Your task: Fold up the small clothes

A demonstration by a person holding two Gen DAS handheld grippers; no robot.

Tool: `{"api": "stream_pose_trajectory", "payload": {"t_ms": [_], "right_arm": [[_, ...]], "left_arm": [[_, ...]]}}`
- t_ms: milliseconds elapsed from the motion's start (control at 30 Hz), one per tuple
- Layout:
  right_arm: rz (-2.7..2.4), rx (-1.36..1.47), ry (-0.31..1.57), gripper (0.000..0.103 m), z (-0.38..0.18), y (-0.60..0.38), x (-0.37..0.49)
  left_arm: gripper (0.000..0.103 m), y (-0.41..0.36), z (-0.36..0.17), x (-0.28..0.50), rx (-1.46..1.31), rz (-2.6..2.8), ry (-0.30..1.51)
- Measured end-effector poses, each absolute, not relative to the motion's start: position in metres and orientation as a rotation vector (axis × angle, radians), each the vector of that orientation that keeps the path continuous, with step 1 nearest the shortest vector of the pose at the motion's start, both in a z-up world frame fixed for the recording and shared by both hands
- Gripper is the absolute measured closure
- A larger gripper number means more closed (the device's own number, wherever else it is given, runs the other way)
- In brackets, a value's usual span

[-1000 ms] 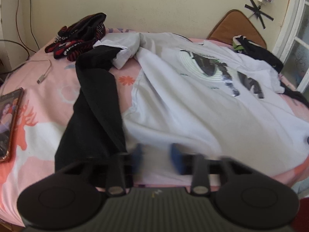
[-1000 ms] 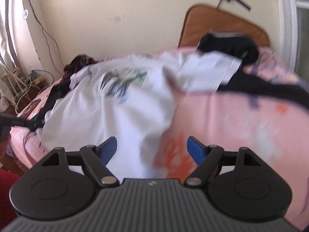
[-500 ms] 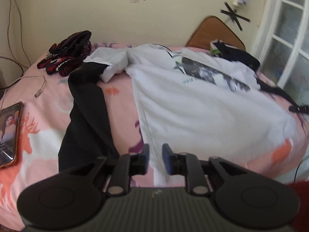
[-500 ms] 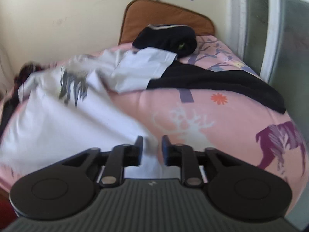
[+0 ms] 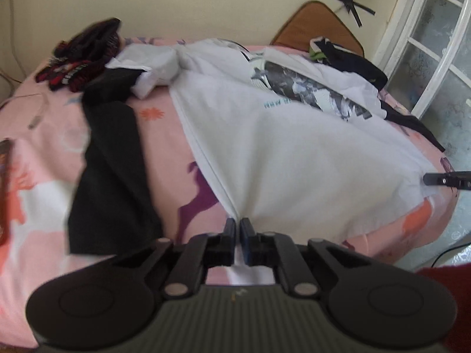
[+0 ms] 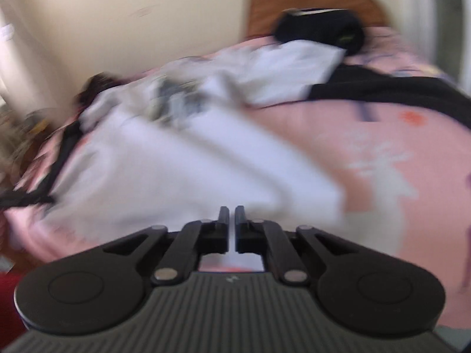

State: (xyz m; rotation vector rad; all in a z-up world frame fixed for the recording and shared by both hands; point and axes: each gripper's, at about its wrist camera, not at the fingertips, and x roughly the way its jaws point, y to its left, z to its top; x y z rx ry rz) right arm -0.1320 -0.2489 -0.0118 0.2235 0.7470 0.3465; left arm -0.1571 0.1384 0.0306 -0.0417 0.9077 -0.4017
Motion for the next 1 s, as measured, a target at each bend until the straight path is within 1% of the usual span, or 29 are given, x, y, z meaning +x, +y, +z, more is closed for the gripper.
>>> {"api": "stream_pose_trajectory", "payload": {"t_ms": [67, 133, 167, 200, 233, 267, 333, 367, 400, 467, 533, 567, 600, 633, 667, 700, 733, 767, 800, 833, 900, 1000], "right_arm": [[0.503, 0.200, 0.762, 0.096, -0.006, -0.240, -0.139], [0.576, 0.149, 0.711, 0.093, 0.004, -0.233, -0.147], [0.581, 0.134, 0.689, 0.080, 0.008, -0.232, -0.147], [0.566, 0.126, 0.668, 0.071, 0.011, -0.233, -0.144], [0.548, 0.125, 0.646, 0.053, 0.013, -0.235, -0.140], [0.533, 0.132, 0.621, 0.049, 0.014, -0.238, -0.135], [0.523, 0.163, 0.628, 0.049, 0.012, -0.242, -0.120], [0.505, 0.161, 0.658, 0.050, 0.011, -0.237, -0.112], [0.477, 0.134, 0.691, 0.050, 0.008, -0.232, -0.105], [0.461, 0.080, 0.695, 0.050, 0.007, -0.223, -0.100], [0.474, 0.068, 0.668, 0.050, 0.010, -0.218, -0.097], [0.483, 0.075, 0.651, 0.049, 0.012, -0.215, -0.095], [0.499, 0.089, 0.634, 0.048, 0.014, -0.212, -0.093], [0.513, 0.101, 0.620, 0.046, 0.015, -0.208, -0.091], [0.522, 0.109, 0.607, 0.044, 0.014, -0.204, -0.087], [0.528, 0.114, 0.590, 0.043, 0.013, -0.198, -0.084], [0.530, 0.116, 0.576, 0.041, 0.011, -0.192, -0.079], [0.522, 0.114, 0.567, 0.040, 0.008, -0.186, -0.073], [0.509, 0.108, 0.563, 0.040, 0.006, -0.178, -0.065], [0.502, 0.104, 0.563, 0.040, 0.004, -0.171, -0.055], [0.508, 0.113, 0.570, 0.040, 0.001, -0.161, -0.036], [0.536, 0.149, 0.582, 0.040, -0.001, -0.151, -0.007]], "left_arm": [[0.098, 0.158, 0.041, -0.172, -0.070, -0.362, 0.898], [0.098, 0.172, 0.045, -0.183, -0.046, -0.281, 0.896], [0.098, 0.178, 0.044, -0.186, -0.038, -0.250, 0.902], [0.098, 0.183, 0.040, -0.186, -0.043, -0.229, 0.917], [0.098, 0.187, 0.035, -0.185, -0.053, -0.219, 0.937], [0.094, 0.188, 0.030, -0.183, -0.062, -0.213, 0.958], [0.093, 0.189, 0.023, -0.180, -0.065, -0.209, 0.963], [0.086, 0.191, 0.024, -0.180, -0.071, -0.213, 0.949], [0.071, 0.197, 0.027, -0.179, -0.082, -0.200, 0.922], [0.062, 0.209, 0.036, -0.174, -0.105, -0.137, 0.861], [0.060, 0.221, 0.041, -0.162, -0.113, -0.054, 0.828], [0.055, 0.224, 0.041, -0.156, -0.118, -0.029, 0.818], [0.044, 0.226, 0.039, -0.150, -0.133, -0.019, 0.813], [0.037, 0.227, 0.036, -0.144, -0.144, -0.013, 0.814], [0.026, 0.227, 0.031, -0.138, -0.146, 0.004, 0.823], [0.031, 0.226, 0.024, -0.132, -0.140, 0.019, 0.840], [0.039, 0.223, 0.015, -0.125, -0.127, 0.022, 0.874], [0.071, 0.220, 0.007, -0.120, -0.117, 0.009, 0.907], [0.087, 0.214, 0.003, -0.120, -0.078, 0.017, 0.899], [0.099, 0.207, 0.002, -0.117, -0.015, 0.022, 0.891], [0.099, 0.205, 0.008, -0.114, 0.002, 0.013, 0.894], [0.099, 0.226, 0.041, -0.102, -0.004, 0.121, 0.793]]}}
